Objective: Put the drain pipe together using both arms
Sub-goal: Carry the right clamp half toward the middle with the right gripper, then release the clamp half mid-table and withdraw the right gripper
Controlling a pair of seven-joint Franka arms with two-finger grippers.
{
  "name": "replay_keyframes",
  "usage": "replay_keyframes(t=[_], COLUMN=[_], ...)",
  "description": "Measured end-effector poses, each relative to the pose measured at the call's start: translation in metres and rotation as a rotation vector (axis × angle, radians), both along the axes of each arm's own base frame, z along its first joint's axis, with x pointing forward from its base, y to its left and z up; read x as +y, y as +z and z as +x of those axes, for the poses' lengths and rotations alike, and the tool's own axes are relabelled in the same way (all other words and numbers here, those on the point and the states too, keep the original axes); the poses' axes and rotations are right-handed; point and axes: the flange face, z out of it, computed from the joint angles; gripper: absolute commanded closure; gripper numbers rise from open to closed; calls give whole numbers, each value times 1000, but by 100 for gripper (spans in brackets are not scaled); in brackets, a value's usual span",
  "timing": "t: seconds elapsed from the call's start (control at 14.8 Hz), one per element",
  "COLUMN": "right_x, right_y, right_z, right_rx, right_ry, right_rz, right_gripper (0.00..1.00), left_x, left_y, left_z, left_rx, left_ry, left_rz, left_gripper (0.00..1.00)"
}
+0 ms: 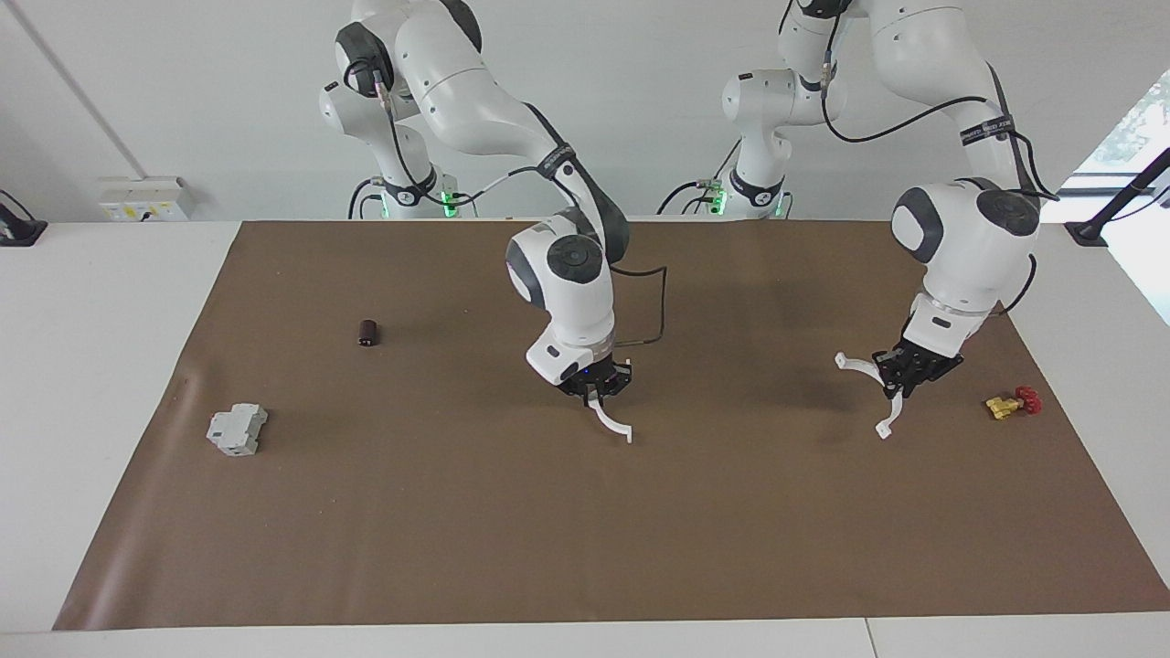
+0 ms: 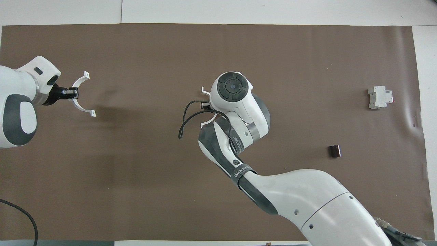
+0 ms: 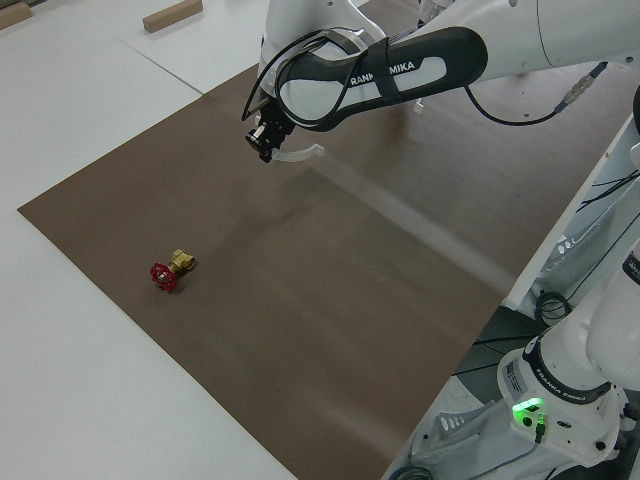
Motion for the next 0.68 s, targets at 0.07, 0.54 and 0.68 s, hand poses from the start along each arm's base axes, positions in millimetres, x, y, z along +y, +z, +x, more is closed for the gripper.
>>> replay_keyframes(t=[0.07,0.54,0.68], right_x=[0,-22,-85], right_y=[-1,63,122], right_z=[0,18,35], right_rx=[0,-68,-67], right_ry=[2,25,33], right_rz=[0,-44,-62], right_gripper=[0,0,0], left_x=[-1,-4,-19], left_y=[0,0,3], left_z=[0,0,1], left_rx=[0,-1,-7], left_ry=[-1,-6,-32], left_rz=[0,-1,-1], left_gripper=[100,100,100])
